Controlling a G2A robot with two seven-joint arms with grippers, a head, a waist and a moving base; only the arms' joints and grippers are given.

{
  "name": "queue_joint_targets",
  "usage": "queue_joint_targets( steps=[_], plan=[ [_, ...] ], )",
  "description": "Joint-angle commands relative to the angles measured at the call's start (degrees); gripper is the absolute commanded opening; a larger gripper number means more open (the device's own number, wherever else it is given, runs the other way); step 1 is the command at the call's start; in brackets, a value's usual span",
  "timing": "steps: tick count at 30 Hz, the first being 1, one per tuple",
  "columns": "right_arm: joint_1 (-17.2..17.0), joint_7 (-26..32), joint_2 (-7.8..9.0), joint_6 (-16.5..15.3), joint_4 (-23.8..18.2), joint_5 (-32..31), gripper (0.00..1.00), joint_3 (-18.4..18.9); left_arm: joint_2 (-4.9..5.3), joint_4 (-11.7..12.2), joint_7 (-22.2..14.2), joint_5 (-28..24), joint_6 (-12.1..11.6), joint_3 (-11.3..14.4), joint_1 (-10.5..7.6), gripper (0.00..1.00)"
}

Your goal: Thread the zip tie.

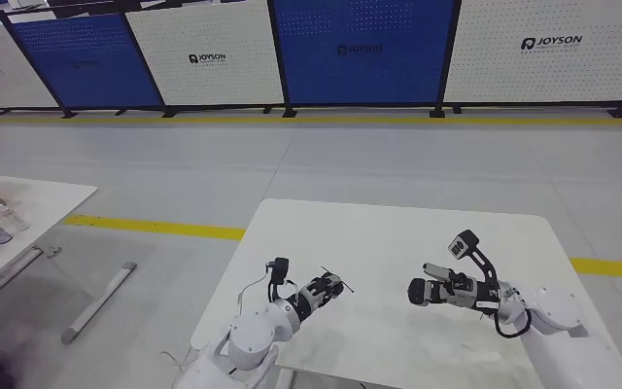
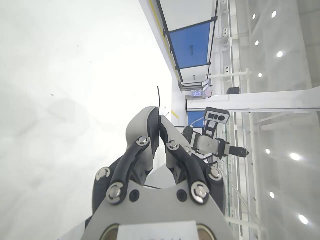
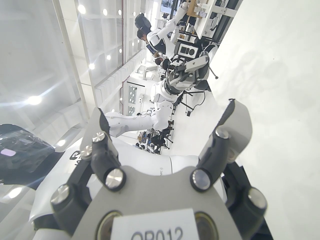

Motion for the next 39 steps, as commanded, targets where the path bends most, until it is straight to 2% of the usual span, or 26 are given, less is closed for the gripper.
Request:
queue_joint_targets(
  steps=[1,4,13,16,18,24,26,28,30,31,39],
  plan=[
    [0.0,0.0,0.0,0.0,0.0,0.0,1.0,0.0,0.12,1.4,-0.89,-0.06,0.56,-0.24,-0.09,0.0],
    [0.0,0.0,0.0,0.0,0.0,0.0,1.0,0.0,0.44,2.61,-2.17,3.69,0.59,0.37,-0.47,0.0],
    [0.0,0.0,0.0,0.0,0.0,0.0,1.0,0.0,0.42,2.56,-2.1,3.61,0.42,0.4,-0.5,0.0],
    [0.0,0.0,0.0,0.0,0.0,0.0,1.0,0.0,0.32,0.96,-1.76,0.27,-1.94,-0.11,0.15,0.0],
    [0.0,0.0,0.0,0.0,0.0,0.0,1.0,0.0,0.34,-1.35,-2.29,-3.7,-4.36,-1.59,1.32,0.0],
    [0.0,0.0,0.0,0.0,0.0,0.0,1.0,0.0,0.54,-8.81,-5.29,-15.76,-9.94,-6.48,6.08,0.0],
    [0.0,0.0,0.0,0.0,0.0,0.0,1.0,0.0,0.6,-10.69,-6.91,-19.56,-10.77,-7.51,7.42,0.0],
    [0.0,0.0,0.0,0.0,0.0,0.0,1.0,0.0,0.62,-12.38,-7.06,-22.74,-12.28,-9.08,8.6,0.0],
    [0.0,0.0,0.0,0.0,0.0,0.0,1.0,0.0,0.53,-12.8,-6.62,-25.57,-14.0,-9.57,9.64,0.0],
    [0.0,0.0,0.0,0.0,0.0,0.0,1.0,0.0,0.46,-13.14,-5.21,-26.52,-14.54,-10.0,10.01,0.0],
    [0.0,0.0,0.0,0.0,0.0,0.0,1.0,0.0,0.44,-13.29,-4.74,-26.55,-14.72,-10.09,10.12,0.0]
  ],
)
